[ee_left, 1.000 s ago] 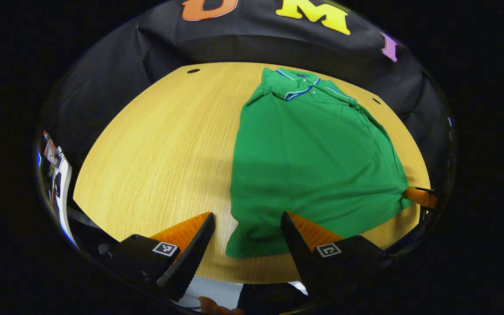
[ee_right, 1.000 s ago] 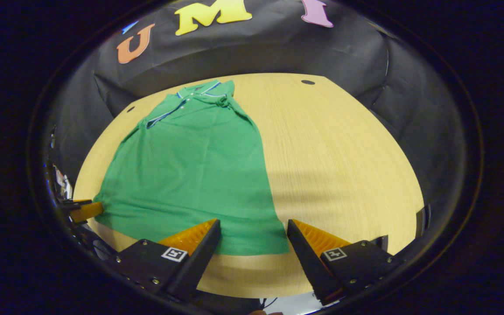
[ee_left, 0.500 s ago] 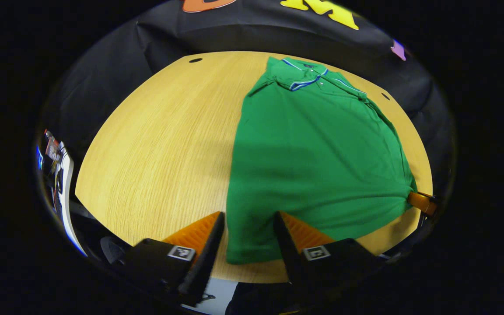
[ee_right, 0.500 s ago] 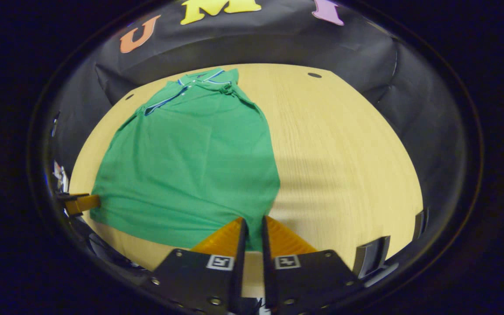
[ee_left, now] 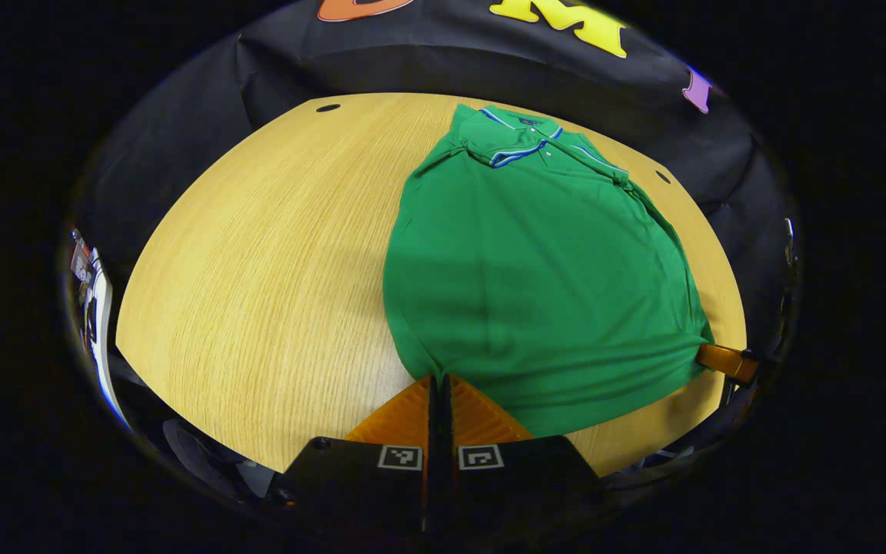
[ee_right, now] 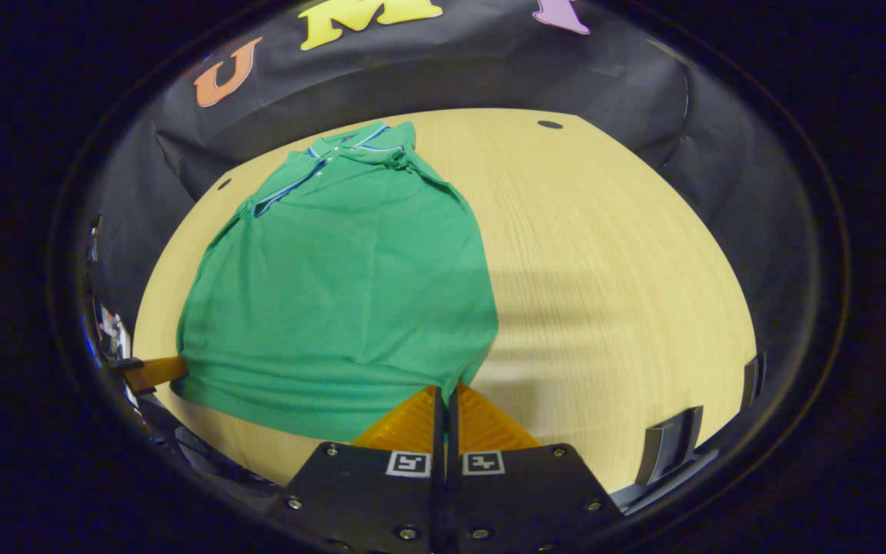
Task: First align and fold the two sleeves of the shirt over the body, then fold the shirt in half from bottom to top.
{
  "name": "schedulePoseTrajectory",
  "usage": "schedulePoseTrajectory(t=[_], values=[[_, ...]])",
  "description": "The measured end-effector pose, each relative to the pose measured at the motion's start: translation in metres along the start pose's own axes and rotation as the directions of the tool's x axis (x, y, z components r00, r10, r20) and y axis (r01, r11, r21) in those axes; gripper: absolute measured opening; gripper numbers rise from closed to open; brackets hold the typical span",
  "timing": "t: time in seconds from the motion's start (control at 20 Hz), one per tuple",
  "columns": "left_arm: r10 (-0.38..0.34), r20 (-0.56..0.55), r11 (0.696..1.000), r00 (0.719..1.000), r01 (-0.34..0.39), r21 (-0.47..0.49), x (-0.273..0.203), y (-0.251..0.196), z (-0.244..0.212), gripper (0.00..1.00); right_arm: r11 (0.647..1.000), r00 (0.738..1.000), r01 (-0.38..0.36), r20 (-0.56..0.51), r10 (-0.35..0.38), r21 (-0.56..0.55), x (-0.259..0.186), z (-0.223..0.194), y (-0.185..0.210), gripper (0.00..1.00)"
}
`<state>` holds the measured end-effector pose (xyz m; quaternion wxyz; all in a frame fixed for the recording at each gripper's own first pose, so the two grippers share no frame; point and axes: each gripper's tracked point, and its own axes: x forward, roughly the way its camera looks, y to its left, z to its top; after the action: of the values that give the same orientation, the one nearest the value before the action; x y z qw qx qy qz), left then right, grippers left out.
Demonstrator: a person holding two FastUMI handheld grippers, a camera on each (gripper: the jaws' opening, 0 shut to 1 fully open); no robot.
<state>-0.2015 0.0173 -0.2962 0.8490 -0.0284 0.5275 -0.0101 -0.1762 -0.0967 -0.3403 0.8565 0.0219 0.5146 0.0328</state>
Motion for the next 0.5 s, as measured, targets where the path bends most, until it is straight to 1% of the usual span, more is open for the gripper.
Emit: schedulePoseTrajectory(t=[0.25, 0.4, 0.5], values=[[0.011, -0.023, 1.0, 1.0, -0.011, 0.005, 0.0, 0.002, 0.002, 0.03, 1.0, 1.0, -0.023, 0.009, 0.023, 0.02, 0.001, 0.01, 0.007, 0.0], [0.004, -0.02, 1.0, 1.0, -0.005, -0.019, -0.001, 0.005, 0.007, 0.03, 0.999, 0.999, -0.036, 0.033, 0.035, 0.022, -0.002, 0.024, 0.012, 0.0], [0.0, -0.001, 0.999, 1.0, 0.0, -0.034, -0.002, 0.007, 0.02, 0.03, 0.998, 0.997, -0.049, 0.054, 0.047, 0.033, -0.003, 0.037, 0.016, 0.01]])
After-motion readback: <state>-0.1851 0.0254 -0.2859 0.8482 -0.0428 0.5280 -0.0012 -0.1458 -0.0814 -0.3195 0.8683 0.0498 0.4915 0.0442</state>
